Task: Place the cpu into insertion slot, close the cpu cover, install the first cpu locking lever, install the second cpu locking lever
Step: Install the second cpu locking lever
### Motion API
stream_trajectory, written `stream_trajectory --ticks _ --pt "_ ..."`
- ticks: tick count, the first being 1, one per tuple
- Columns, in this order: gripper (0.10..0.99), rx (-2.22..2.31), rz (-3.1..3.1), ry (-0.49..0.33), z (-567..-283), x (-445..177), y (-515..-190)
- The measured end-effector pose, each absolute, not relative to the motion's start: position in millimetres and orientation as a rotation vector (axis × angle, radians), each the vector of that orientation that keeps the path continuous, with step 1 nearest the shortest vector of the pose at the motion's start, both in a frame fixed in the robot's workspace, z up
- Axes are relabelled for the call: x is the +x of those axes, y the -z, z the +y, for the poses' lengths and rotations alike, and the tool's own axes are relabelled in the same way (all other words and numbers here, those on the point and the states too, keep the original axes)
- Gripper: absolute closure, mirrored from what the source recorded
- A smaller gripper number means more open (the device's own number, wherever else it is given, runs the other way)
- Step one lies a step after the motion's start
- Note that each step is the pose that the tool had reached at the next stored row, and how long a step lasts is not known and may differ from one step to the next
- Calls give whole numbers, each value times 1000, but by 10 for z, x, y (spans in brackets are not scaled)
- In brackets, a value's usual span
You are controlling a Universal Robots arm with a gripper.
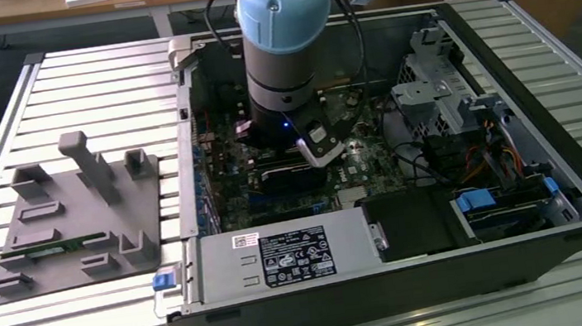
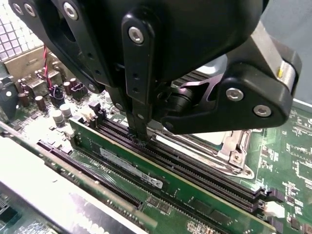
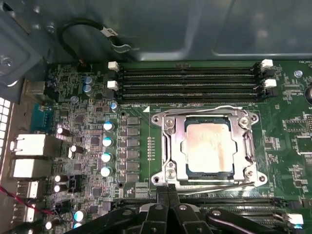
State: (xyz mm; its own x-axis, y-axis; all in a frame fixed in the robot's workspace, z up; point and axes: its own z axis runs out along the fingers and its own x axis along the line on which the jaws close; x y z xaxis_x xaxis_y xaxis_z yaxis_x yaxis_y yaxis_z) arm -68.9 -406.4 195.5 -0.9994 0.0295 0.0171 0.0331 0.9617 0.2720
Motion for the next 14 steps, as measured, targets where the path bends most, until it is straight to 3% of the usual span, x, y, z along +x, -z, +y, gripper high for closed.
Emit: stream_trajectory --ticks 14 --pt "980 -49 -3079 548 -4064 -755 -1867"
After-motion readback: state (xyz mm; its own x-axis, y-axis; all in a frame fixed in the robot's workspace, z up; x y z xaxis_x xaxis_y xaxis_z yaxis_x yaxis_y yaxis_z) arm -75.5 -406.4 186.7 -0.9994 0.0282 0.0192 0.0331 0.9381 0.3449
